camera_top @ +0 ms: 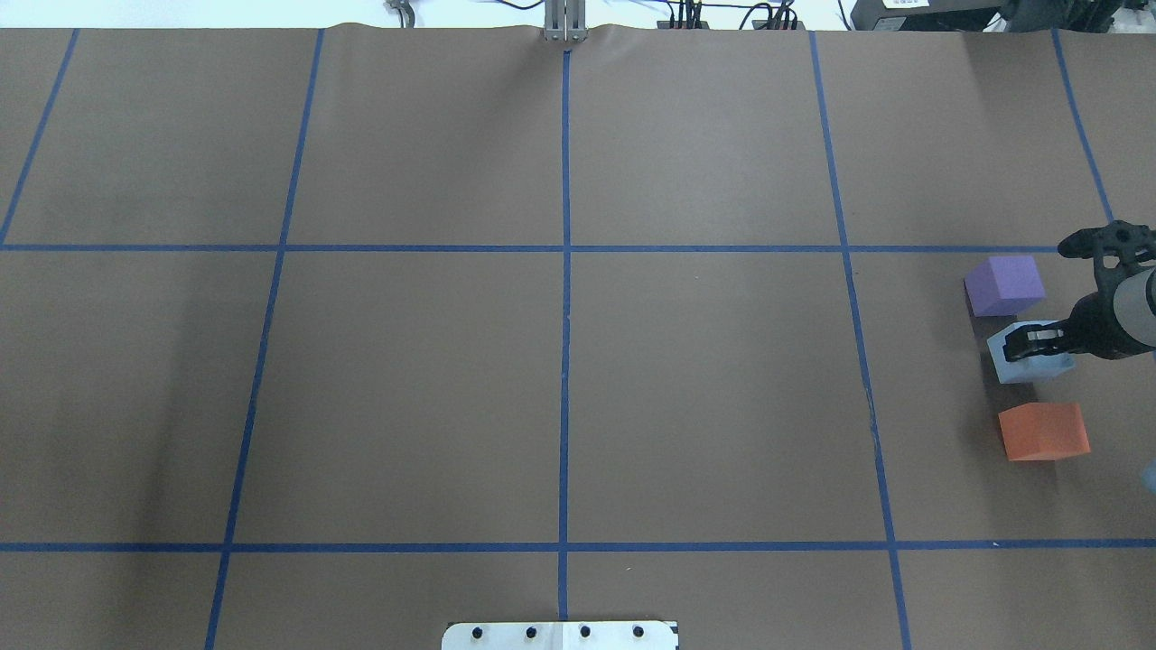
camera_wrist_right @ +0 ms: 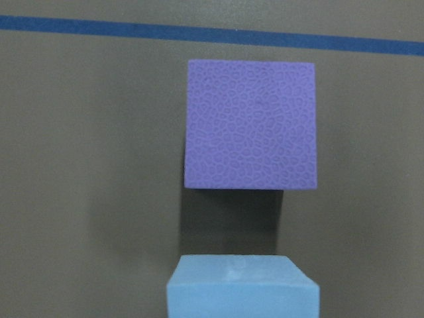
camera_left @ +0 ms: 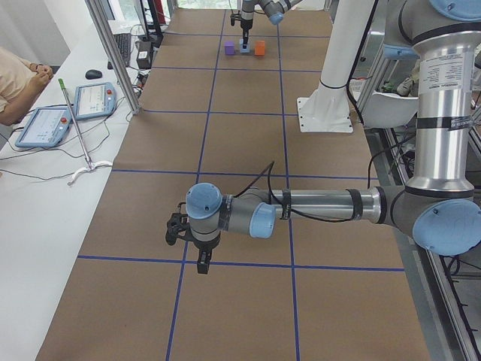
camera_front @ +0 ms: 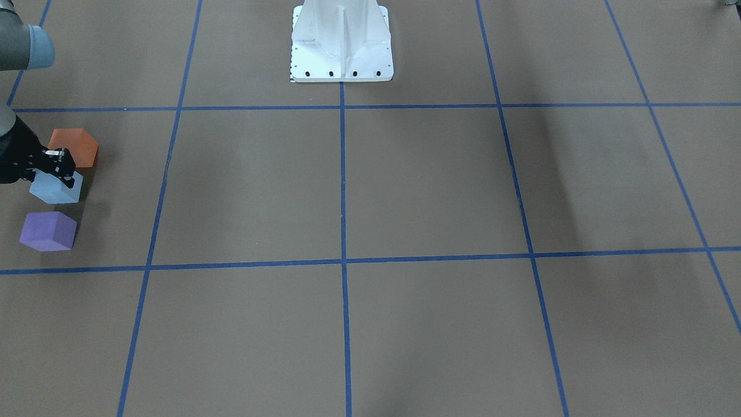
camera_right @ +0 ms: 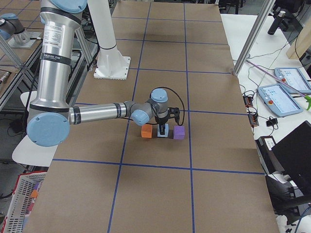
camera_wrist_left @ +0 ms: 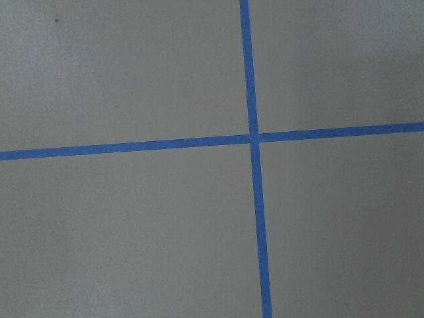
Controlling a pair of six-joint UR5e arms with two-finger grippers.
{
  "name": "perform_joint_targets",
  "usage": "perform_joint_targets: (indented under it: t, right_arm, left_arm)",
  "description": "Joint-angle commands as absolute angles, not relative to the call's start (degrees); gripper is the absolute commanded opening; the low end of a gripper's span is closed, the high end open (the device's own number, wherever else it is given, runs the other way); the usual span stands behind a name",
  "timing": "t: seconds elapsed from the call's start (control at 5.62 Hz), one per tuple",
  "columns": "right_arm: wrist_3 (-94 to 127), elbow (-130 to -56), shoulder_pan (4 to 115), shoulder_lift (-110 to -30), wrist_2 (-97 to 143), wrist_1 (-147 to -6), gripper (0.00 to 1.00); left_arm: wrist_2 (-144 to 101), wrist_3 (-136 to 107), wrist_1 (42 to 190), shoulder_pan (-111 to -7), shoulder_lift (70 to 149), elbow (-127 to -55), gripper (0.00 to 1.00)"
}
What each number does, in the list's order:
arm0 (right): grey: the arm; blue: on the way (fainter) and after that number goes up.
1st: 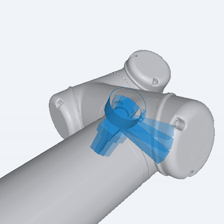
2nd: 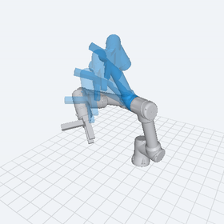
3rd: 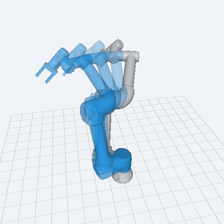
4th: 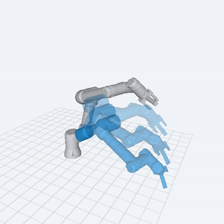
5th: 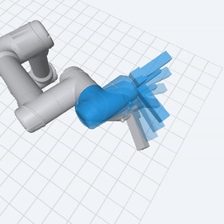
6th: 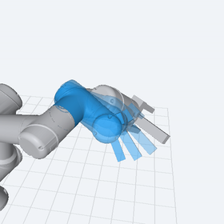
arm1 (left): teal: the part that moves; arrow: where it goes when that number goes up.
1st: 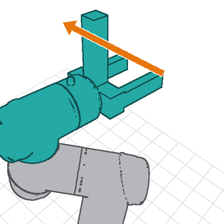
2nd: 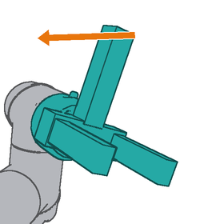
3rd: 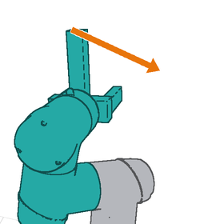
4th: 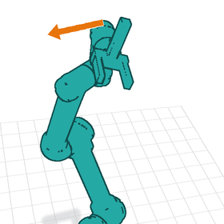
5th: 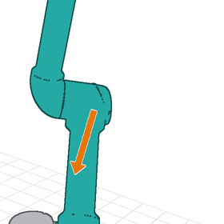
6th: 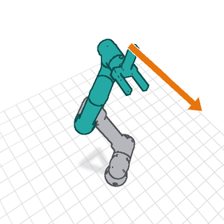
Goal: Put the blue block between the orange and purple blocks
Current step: 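Lower the light blue cube into the gap between purple and orange cubes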
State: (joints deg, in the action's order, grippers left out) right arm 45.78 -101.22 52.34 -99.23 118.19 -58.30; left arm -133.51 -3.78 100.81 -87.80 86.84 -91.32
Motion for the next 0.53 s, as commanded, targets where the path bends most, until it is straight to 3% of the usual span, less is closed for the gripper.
perform_joint_targets:
  t: [0.0,0.18,0.36]
  right_arm:
    - [45.79,-101.07,51.86,-98.96,118.13,-58.18,0.82]
    - [45.7,-101.42,51.86,-98.96,118.12,-58.18,0.99]
    - [45.44,-102.38,51.94,-98.44,118.56,-58.27,0.99]
  left_arm:
    - [-133.51,-3.78,100.81,-87.8,86.84,-91.49,1.0]
    - [-133.51,-3.78,100.81,-87.8,86.84,-91.49,1.0]
    - [-133.51,-3.78,100.81,-87.89,86.84,-91.49,1.0]
